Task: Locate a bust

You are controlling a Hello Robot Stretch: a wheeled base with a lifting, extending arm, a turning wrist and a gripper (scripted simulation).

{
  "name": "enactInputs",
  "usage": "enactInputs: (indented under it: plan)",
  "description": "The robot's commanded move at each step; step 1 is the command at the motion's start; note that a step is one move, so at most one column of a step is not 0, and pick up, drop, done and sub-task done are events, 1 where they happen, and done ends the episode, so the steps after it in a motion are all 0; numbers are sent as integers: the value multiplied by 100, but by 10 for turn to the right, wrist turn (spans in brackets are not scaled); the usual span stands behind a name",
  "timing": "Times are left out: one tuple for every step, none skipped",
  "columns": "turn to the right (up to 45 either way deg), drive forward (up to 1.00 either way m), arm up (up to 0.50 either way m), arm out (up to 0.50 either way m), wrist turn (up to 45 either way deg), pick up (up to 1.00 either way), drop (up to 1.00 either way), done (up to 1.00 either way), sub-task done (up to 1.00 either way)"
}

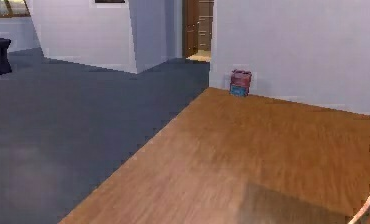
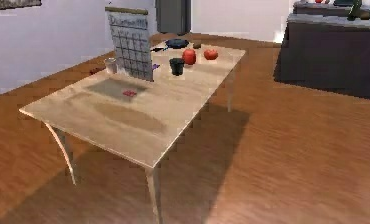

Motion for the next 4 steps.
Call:
enactInputs:
  plan:
    - [0,100,0,0,0,0,0,0,0]
    - [0,100,0,0,0,0,0,0,0]
    - [0,100,0,0,0,0,0,0,0]
    - [30,0,0,0,0,0,0,0,0]
